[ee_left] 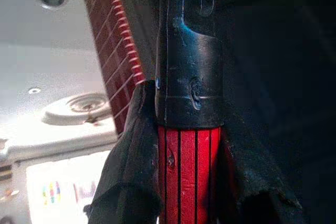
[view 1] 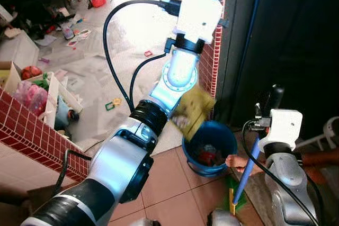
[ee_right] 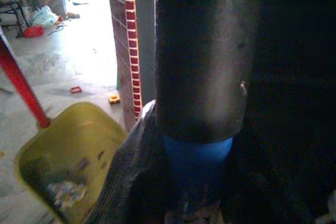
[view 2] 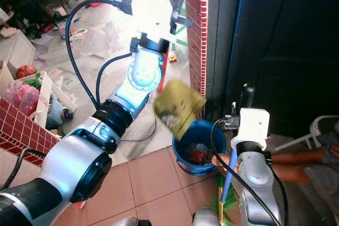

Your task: Sweep floor

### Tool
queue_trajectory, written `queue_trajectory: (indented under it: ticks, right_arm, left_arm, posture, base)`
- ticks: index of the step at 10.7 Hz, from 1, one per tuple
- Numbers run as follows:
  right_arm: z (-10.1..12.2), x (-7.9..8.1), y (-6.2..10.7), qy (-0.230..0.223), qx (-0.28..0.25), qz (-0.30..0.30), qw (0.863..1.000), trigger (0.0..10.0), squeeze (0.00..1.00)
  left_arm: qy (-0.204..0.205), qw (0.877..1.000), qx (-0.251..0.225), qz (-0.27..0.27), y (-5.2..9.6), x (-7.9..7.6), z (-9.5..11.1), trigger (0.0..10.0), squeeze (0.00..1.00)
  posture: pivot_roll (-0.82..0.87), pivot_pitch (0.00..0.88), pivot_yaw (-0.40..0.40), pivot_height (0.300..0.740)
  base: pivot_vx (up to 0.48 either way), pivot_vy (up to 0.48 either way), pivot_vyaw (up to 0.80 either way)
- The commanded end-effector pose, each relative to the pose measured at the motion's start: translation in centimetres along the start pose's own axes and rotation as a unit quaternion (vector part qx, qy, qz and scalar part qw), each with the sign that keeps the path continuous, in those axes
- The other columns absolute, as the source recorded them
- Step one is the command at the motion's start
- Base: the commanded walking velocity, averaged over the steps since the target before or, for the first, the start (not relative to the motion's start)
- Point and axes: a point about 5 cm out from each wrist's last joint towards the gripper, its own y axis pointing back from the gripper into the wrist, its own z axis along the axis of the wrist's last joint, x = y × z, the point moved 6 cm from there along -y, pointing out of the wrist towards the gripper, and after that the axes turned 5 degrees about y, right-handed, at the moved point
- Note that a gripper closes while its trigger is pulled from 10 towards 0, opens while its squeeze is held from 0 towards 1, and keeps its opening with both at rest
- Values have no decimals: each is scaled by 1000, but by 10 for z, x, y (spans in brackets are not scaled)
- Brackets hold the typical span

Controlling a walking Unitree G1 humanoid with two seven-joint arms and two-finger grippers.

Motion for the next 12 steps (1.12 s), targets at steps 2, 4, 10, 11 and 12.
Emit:
queue_trajectory:
  ticks: [2,4,10,11,12]
  right_arm:
    - [-4,8,1,-15,13,11,1000,10000,0]
    - [-1,10,-1,-15,11,15,1000,10000,0]
    - [3,16,-10,-16,5,25,1000,10000,0]
    - [1,18,-13,-19,6,29,999,10000,0]
    - [-3,27,-18,-25,9,41,999,10000,0]
  left_arm:
    - [110,990,-73,-43,-12,-75,48,10000,0]
    - [136,984,-84,-84,2,-100,55,10000,0]
    - [188,972,-77,-116,5,-111,64,10000,0]
    - [155,982,-89,-59,-23,-68,67,10000,0]
    - [95,990,-106,-23,-40,-22,70,10000,0]
  posture:
    - [-340,77,177,740]
    - [-336,70,172,740]
    - [-310,51,155,740]
    - [-251,38,133,740]
    - [-215,29,122,740]
  base:
    - [0,0,0]
    - [0,0,0]
    - [0,0,0]
    - [0,0,0]
    - [0,0,0]
